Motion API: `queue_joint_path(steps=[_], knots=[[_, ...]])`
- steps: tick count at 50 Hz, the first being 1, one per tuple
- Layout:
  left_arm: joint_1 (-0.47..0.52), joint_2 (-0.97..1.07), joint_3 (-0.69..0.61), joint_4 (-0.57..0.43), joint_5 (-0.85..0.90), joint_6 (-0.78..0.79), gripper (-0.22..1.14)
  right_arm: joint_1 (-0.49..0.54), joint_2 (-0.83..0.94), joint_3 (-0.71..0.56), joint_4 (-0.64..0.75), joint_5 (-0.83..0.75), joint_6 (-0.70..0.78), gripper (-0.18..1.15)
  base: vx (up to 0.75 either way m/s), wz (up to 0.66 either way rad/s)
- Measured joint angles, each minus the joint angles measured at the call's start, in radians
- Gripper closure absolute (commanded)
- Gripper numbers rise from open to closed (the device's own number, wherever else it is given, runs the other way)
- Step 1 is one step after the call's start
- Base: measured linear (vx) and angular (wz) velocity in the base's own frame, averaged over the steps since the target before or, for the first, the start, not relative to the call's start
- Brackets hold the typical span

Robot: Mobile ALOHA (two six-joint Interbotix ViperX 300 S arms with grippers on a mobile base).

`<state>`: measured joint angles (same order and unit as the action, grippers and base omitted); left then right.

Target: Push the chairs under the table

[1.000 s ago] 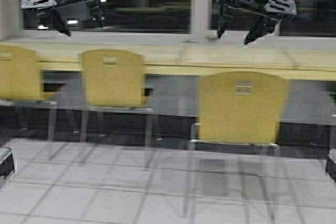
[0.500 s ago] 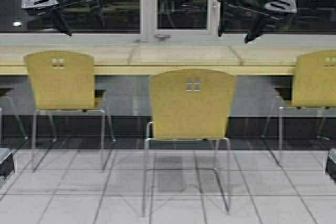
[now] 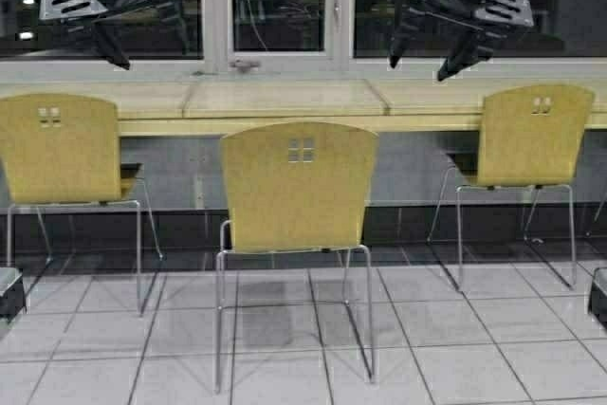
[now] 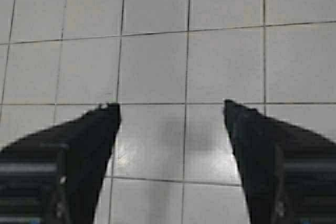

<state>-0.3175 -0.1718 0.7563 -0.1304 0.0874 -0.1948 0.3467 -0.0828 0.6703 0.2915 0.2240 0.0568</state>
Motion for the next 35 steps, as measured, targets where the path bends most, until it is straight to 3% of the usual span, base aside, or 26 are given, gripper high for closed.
queue_joint_path(steps=[35], knots=[[-0.002,0.0,0.0,-0.006,0.0,-0.009,-0.1,-0.008,0.006,0.009,0.0,-0.005,0.008,0.04,0.19,-0.04]])
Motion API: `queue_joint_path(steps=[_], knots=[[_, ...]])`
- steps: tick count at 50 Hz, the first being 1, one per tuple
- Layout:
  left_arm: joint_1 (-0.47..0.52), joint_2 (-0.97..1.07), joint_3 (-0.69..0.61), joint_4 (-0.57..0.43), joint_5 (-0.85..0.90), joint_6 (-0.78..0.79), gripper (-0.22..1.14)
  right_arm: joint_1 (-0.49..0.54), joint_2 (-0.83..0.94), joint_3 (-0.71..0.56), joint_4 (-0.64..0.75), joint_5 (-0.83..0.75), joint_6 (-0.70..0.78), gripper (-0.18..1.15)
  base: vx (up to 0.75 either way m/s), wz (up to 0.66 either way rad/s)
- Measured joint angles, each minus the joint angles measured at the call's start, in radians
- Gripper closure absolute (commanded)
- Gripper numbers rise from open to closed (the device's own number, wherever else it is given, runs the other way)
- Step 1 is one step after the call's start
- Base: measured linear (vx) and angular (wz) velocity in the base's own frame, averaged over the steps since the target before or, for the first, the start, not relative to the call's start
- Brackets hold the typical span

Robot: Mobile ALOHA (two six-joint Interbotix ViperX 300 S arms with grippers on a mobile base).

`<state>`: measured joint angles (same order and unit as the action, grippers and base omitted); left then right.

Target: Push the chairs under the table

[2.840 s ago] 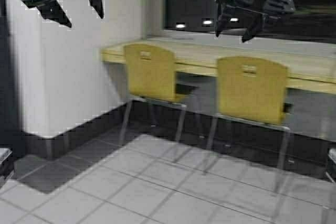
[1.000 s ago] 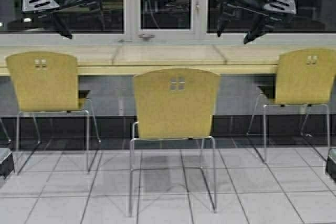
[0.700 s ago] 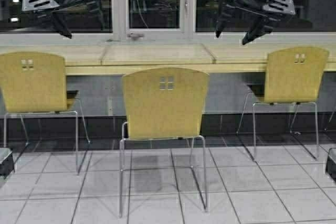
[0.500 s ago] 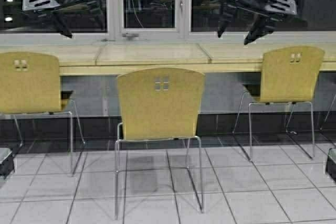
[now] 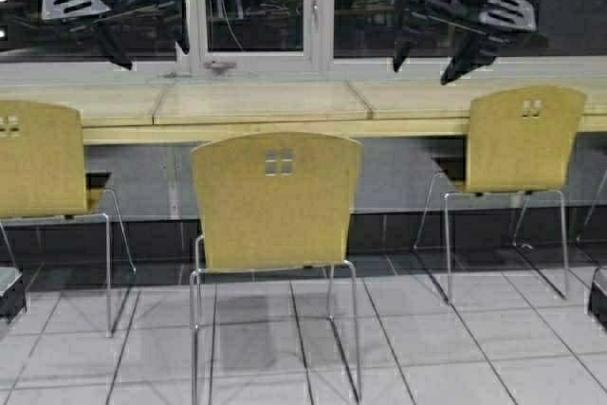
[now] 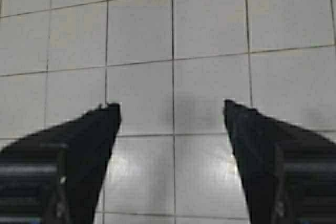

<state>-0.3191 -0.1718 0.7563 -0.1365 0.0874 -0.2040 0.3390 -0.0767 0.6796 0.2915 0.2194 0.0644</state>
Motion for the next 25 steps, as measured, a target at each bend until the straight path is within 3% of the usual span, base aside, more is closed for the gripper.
queue_joint_path(steps=[25], knots=[[0.0,0.04,0.0,-0.003,0.003,0.0,-0.1,-0.014,0.008,0.002,0.005,-0.002,0.032,0.04,0.38,0.09]])
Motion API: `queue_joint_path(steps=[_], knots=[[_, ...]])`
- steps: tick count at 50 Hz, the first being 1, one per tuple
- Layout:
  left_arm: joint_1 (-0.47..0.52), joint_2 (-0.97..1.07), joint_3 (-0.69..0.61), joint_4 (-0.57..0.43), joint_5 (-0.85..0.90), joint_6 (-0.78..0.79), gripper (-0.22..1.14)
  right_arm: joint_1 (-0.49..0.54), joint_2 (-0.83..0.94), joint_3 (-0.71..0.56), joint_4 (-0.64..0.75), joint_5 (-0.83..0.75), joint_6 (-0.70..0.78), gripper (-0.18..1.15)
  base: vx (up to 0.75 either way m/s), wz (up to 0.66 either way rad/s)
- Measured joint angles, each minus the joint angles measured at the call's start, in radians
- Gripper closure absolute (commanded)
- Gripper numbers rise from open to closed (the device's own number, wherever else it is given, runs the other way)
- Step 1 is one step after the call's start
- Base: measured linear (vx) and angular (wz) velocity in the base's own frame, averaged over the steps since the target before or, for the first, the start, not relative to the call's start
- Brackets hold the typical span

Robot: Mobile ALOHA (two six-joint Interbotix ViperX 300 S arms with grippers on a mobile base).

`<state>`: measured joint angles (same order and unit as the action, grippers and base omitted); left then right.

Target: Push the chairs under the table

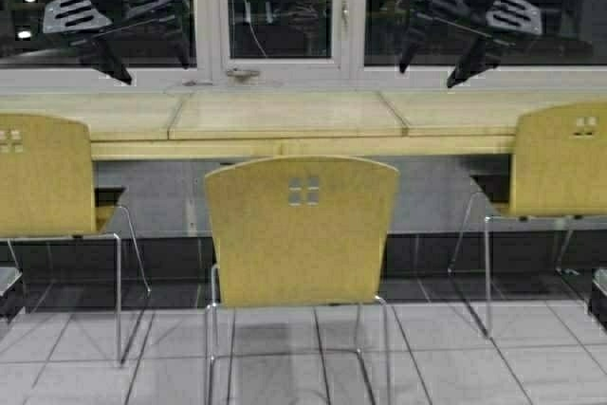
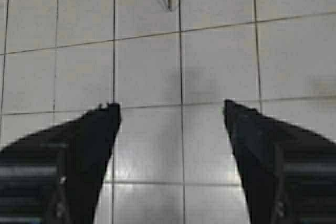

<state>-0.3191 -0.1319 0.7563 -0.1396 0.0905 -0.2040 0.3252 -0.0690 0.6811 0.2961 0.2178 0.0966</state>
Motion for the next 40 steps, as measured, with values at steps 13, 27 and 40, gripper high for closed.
queue_joint_path(steps=[13,27,40], knots=[[0.003,-0.02,0.0,0.0,0.003,-0.003,-0.1,0.002,0.028,-0.002,0.0,0.003,0.002,0.04,0.4,0.09],[-0.002,0.005,0.0,0.0,0.003,-0.005,-0.1,-0.003,0.018,-0.002,0.005,0.005,0.028,0.04,0.37,0.16],[0.005,0.014,0.0,-0.003,0.005,-0.005,-0.1,-0.015,0.009,0.046,0.025,-0.02,0.104,0.04,0.35,0.16]])
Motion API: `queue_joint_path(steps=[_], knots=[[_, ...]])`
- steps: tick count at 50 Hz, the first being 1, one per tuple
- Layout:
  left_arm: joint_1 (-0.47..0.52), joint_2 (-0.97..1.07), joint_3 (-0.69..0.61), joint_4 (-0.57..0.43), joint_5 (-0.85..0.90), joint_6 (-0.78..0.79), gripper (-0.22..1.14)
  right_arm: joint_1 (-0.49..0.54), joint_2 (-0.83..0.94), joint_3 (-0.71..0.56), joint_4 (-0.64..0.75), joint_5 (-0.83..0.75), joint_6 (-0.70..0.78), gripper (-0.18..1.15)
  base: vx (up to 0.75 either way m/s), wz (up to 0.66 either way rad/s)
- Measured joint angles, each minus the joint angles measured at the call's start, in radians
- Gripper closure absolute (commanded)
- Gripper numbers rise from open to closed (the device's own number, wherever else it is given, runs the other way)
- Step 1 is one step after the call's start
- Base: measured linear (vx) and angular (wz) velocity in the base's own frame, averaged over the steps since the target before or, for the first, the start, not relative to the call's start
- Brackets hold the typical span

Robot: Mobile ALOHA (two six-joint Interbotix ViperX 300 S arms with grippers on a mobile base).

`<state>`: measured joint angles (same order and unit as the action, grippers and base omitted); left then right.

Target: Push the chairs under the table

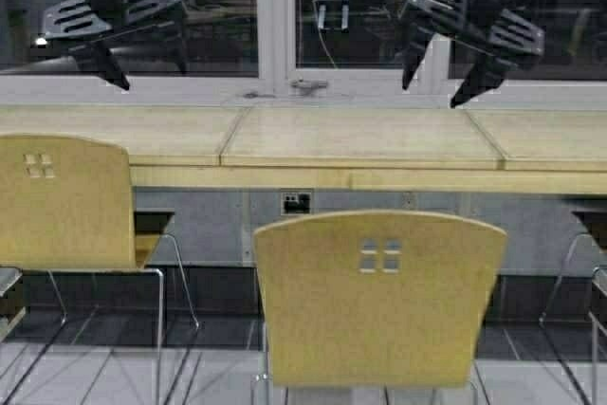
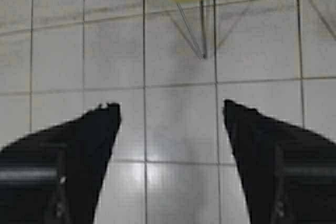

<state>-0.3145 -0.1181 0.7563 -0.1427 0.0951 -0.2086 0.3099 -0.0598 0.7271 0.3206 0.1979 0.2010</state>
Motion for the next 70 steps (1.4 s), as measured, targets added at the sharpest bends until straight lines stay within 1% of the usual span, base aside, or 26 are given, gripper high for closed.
queue_joint_path(steps=[17,21,24,30,33,40,43,47,53,57,62,70], knots=[[-0.014,0.0,0.0,-0.023,0.0,-0.002,-0.1,-0.025,0.002,0.009,0.003,-0.009,0.023,0.04,0.29,-0.08],[-0.037,0.0,0.005,-0.069,0.0,-0.02,-0.1,-0.032,0.0,0.011,0.008,-0.011,0.034,0.04,0.22,-0.12],[-0.055,0.005,0.02,-0.144,-0.014,-0.058,-0.1,-0.028,0.003,0.018,0.021,-0.011,0.049,0.04,0.19,-0.07],[-0.112,0.051,0.069,-0.376,-0.106,-0.146,-0.1,-0.029,0.023,0.051,0.11,-0.025,0.14,0.04,0.16,-0.01],[-0.161,0.086,0.086,-0.494,-0.156,-0.181,-0.1,-0.032,0.032,0.08,0.181,-0.048,0.192,0.04,0.13,0.04],[-0.27,0.158,0.1,-0.724,-0.216,-0.249,-0.1,-0.006,0.046,0.184,0.387,-0.172,0.31,0.04,0.11,0.03],[-0.318,0.189,0.1,-0.811,-0.256,-0.27,-0.1,0.014,0.054,0.21,0.457,-0.216,0.336,0.04,0.08,0.02],[-0.364,0.232,0.1,-0.894,-0.313,-0.298,-0.1,0.046,0.069,0.222,0.551,-0.267,0.374,0.04,0.06,0.02],[-0.397,0.302,0.095,-0.985,-0.382,-0.36,-0.1,0.098,0.115,0.221,0.676,-0.334,0.414,0.04,0.04,0.0],[-0.41,0.36,0.084,-1.042,-0.41,-0.445,-0.1,0.123,0.163,0.204,0.739,-0.368,0.42,0.04,0.02,-0.01],[-0.411,0.416,0.063,-1.037,-0.416,-0.488,-0.1,0.138,0.224,0.173,0.772,-0.382,0.422,0.04,0.01,-0.02],[-0.413,0.474,0.011,-1.006,-0.413,-0.5,-0.1,0.138,0.305,0.141,0.782,-0.391,0.428,0.04,0.01,0.0]])
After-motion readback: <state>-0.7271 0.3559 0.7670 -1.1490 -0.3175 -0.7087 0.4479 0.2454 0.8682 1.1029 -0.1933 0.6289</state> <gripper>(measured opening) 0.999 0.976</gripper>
